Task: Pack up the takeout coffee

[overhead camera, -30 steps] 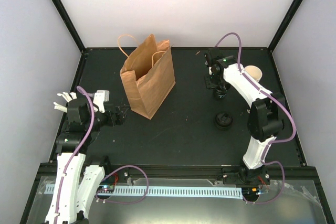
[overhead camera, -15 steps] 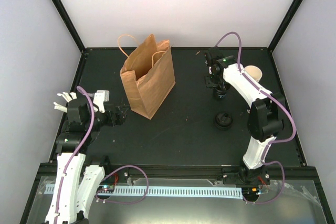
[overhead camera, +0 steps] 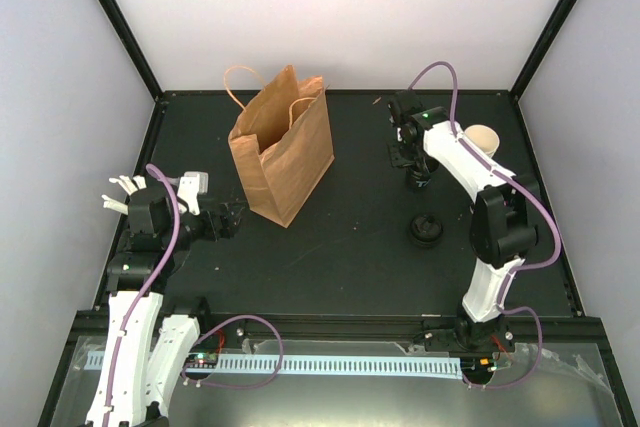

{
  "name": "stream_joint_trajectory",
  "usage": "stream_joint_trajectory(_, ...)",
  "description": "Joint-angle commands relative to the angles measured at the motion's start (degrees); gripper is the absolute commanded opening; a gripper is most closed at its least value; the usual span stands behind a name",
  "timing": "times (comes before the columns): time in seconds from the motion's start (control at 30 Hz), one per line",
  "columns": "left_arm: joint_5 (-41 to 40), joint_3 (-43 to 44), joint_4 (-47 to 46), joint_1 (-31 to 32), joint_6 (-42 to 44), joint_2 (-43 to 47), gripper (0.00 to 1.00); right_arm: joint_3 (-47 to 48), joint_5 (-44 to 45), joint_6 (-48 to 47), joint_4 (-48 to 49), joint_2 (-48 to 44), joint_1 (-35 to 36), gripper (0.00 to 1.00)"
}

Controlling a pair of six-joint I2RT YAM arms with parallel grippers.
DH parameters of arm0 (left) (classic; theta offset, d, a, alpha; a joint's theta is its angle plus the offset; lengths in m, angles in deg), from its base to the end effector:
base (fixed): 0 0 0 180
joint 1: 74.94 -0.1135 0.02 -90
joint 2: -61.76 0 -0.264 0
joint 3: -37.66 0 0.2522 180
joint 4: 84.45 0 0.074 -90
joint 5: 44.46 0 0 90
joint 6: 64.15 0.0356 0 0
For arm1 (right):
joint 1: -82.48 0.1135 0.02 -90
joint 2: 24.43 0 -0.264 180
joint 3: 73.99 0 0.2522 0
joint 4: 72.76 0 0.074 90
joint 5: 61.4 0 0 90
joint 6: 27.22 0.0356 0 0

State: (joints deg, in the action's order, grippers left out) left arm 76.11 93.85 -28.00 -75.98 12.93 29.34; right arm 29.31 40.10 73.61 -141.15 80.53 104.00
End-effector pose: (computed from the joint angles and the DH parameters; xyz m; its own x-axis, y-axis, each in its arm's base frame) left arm 0.1163 -0.0160 0.3002 -0.6184 -0.2038 -0.7590 0.2812 0.8445 -0.4559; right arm 0.3537 0.1318 0.2589 -0.9145 -0.1627 -0.3703 -0.1266 0.9847 -0.1200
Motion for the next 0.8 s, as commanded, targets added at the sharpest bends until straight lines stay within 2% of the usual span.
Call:
stream_joint_trajectory(0.0, 0.96, -0.05, -0.98, 0.06, -0.49, -0.36, 0.99, -0.42, 0.73, 0.58, 1.02, 1.00, 0.11, 0.20)
stream_joint_trajectory(0.77, 0.99, -0.06, -1.05, 0.01, -0.45, -0.56, 0.99, -0.54, 0.07, 1.21, 1.04, 3.13, -1.06, 0.16)
